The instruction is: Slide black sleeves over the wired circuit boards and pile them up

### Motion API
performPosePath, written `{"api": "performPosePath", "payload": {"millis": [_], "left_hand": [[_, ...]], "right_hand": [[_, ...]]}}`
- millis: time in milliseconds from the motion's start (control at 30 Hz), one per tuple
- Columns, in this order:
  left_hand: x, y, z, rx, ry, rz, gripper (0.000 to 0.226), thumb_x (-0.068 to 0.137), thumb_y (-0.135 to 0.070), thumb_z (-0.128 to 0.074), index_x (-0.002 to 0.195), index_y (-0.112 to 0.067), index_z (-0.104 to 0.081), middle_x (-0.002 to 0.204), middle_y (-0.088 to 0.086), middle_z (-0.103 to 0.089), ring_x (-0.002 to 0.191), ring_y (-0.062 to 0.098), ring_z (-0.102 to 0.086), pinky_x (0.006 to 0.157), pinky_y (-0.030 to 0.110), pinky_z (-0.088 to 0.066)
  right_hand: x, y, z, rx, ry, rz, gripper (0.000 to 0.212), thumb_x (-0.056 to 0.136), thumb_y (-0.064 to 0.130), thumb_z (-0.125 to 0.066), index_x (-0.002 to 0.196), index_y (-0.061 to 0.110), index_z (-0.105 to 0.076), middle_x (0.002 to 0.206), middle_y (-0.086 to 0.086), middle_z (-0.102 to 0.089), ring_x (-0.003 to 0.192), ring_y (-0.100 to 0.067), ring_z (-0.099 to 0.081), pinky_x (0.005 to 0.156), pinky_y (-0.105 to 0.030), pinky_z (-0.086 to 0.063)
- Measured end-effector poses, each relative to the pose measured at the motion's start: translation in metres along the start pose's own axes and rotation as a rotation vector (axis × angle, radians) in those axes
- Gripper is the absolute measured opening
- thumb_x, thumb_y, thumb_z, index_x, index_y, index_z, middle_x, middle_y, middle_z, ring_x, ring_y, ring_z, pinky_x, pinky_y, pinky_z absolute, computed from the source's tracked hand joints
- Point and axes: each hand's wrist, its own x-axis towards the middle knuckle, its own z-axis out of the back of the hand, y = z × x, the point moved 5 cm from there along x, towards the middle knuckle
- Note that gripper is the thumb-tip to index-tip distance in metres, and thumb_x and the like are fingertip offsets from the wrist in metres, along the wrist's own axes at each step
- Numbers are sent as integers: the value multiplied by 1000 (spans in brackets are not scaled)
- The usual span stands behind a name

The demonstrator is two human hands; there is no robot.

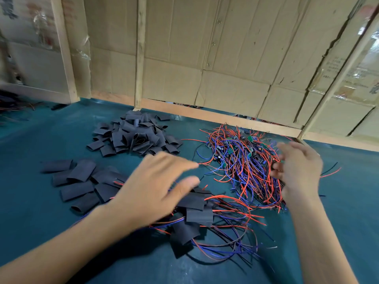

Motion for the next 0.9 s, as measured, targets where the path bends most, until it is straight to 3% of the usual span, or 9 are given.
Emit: {"api": "performPosePath", "payload": {"millis": [67,167,233,333,433,567,667,767,900], "left_hand": [[15,33,6,66,-11,133,34,101,-45,-41,118,-28,-65,111,-11,-67,102,14,-56,88,39,-44],[30,95,-18,180,452,356,33,99,-41,-51,130,-31,-58,119,-2,-59,109,20,-54,97,37,-44],[25,116,-38,150,665,432,41,95,-44,-59,135,-37,-54,117,1,-47,109,22,-51,99,35,-42],[15,127,-46,90,499,464,40,91,-49,-62,130,-42,-59,115,0,-43,107,23,-51,101,35,-42],[6,129,-47,93,400,448,36,98,-48,-51,124,-28,-65,127,5,-52,123,27,-46,108,41,-37],[5,127,-41,38,298,426,19,98,-26,-57,94,-13,-71,105,3,-66,110,27,-56,97,38,-41],[3,129,-40,49,269,493,4,93,-22,-65,92,-22,-68,109,4,-61,109,25,-55,95,38,-42],[3,130,-40,50,230,557,18,92,-30,-67,105,-20,-62,111,4,-62,107,25,-58,87,32,-43],[3,127,-34,205,276,550,46,92,-46,-62,130,-21,-55,117,0,-68,113,26,-55,91,38,-49]], "right_hand": [[10,-5,-19,-194,110,69,22,90,16,-67,111,18,-59,80,-6,-64,43,-11,-55,38,-25,-46],[19,-25,-47,-589,295,196,26,89,21,-69,115,19,-66,91,0,-72,70,-20,-69,68,-39,-60],[26,-43,-58,-831,418,264,36,90,25,-70,125,22,-64,112,0,-69,98,-21,-66,91,-33,-51],[37,-66,-62,-1046,512,268,59,92,35,-69,146,23,-49,136,-4,-47,118,-25,-56,98,-34,-43],[47,-70,-67,-1170,524,260,59,90,40,-68,143,22,-50,138,-7,-44,105,-27,-60,91,-39,-49],[59,-52,-69,-1195,614,161,30,83,26,-72,96,-2,-69,78,-13,-69,61,-26,-61,63,-33,-53],[65,-34,-72,-1208,473,240,22,85,34,-68,72,15,-68,70,-3,-69,64,-23,-62,70,-35,-58],[55,-34,-87,-1060,421,378,18,90,44,-63,97,33,-75,99,7,-72,94,-22,-66,86,-36,-55],[53,-60,-101,-1231,433,244,35,88,42,-65,122,31,-69,117,-5,-71,105,-31,-67,85,-37,-52]]}}
